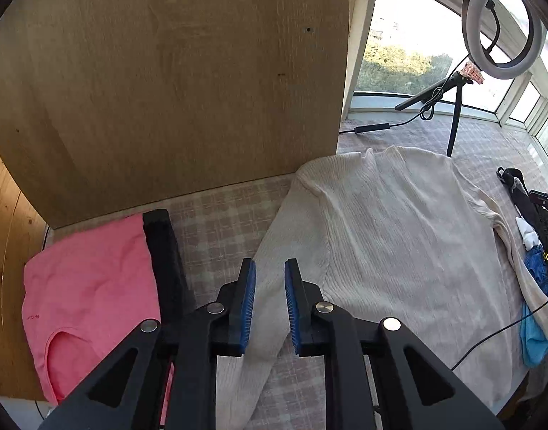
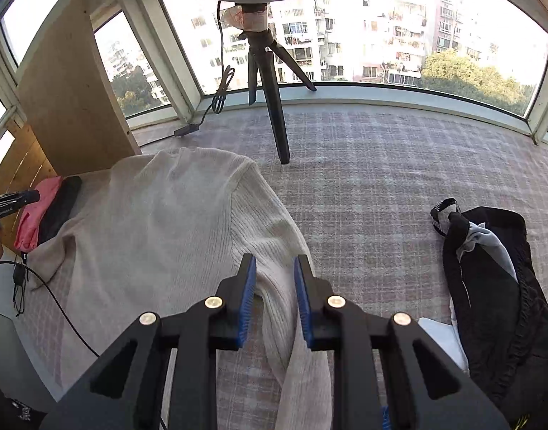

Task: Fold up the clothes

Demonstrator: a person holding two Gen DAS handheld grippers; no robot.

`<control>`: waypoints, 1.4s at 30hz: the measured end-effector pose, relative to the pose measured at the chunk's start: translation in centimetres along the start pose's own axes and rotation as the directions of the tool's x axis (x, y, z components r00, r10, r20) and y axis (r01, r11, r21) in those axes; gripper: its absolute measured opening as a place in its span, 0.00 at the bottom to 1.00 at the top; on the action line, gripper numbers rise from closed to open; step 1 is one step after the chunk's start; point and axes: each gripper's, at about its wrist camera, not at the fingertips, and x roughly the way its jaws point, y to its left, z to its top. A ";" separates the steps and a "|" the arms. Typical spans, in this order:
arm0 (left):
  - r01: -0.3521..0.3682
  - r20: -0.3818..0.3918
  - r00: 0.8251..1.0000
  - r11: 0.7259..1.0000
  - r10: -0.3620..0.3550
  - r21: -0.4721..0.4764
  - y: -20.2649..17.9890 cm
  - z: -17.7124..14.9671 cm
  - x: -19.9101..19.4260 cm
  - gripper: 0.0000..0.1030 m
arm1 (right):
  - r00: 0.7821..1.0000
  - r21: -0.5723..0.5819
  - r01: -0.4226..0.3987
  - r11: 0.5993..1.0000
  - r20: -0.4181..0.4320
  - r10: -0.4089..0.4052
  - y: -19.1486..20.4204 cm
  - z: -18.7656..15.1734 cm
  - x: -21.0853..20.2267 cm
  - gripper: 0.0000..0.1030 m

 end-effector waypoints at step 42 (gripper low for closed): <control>-0.137 0.048 0.990 0.990 0.135 0.042 -2.2 2.5 6.8 0.17 | 0.994 -0.070 0.112 0.991 -0.002 -0.112 0.8 6.3 9.5 0.33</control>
